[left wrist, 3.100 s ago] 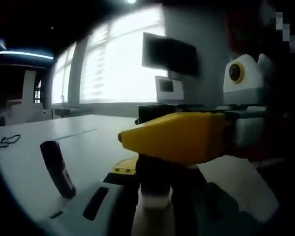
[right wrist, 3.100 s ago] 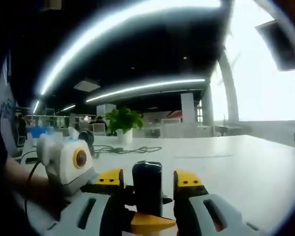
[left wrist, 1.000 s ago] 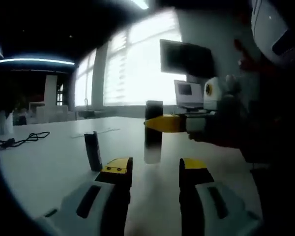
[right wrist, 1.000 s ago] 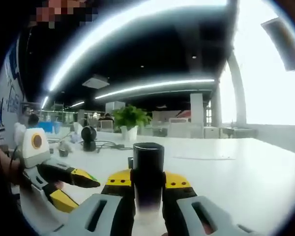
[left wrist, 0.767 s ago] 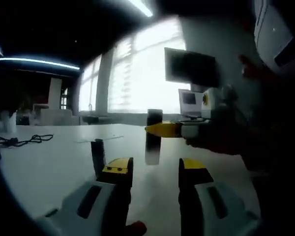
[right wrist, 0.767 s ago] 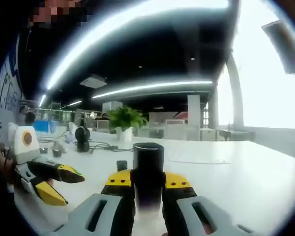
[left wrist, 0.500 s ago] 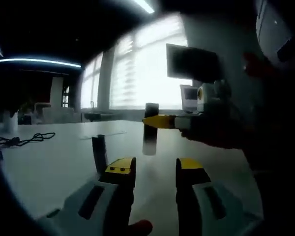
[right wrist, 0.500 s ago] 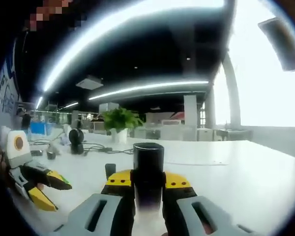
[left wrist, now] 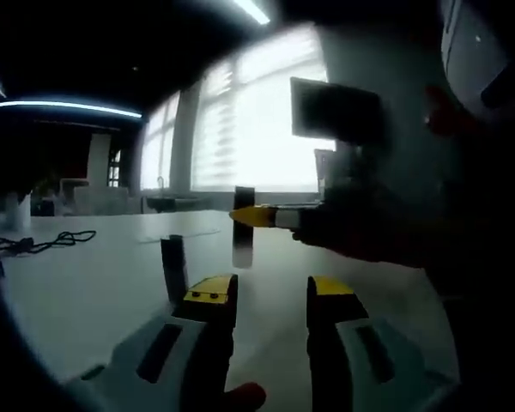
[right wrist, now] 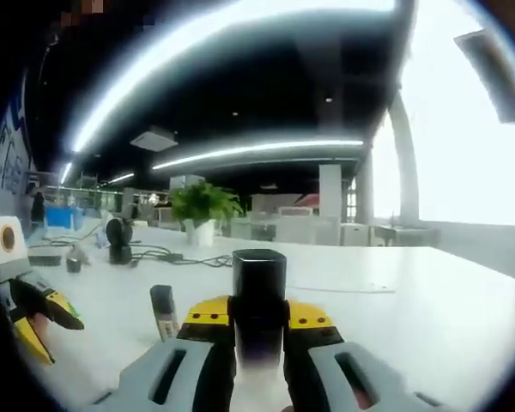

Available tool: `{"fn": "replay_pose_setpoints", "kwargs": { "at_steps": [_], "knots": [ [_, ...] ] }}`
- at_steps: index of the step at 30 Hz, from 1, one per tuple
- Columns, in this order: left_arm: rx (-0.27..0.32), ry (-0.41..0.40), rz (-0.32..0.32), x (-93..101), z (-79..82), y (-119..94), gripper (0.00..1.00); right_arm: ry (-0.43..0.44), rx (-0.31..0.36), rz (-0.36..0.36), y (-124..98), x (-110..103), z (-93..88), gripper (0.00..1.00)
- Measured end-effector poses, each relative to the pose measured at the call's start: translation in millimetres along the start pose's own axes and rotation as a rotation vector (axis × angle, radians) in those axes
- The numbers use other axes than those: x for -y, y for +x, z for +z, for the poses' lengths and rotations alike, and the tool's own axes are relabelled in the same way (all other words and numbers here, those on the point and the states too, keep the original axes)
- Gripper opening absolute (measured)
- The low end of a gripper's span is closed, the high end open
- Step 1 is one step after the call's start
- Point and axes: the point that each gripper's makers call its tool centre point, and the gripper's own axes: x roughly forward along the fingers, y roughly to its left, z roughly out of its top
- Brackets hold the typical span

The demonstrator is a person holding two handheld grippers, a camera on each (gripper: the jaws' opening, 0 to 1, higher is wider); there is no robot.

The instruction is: Pick up cosmetic bottle twist off cap place on table pick up cap screw tight cap place on table

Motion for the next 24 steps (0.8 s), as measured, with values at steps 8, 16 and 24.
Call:
{"fn": "replay_pose_setpoints", "kwargs": {
  "at_steps": [8, 16, 24],
  "knots": [
    [-0.003, -0.005, 0.006, -1.4, -0.6, 0, 0.22, 0.005, -0.017, -0.016, 8, 2, -9.9, 0.15],
    [0.003, -0.009, 0.010, -1.8, 0.2, -1, 0.22, 0.000, -0.032, -0.016, 9, 3, -15.4, 0.15],
    [0.004, -0.011, 0.014, -1.5, 0.2, -1, 0.22, 0.005, -0.018, -0.005, 8, 2, -15.2, 0.15]
  ]
}}
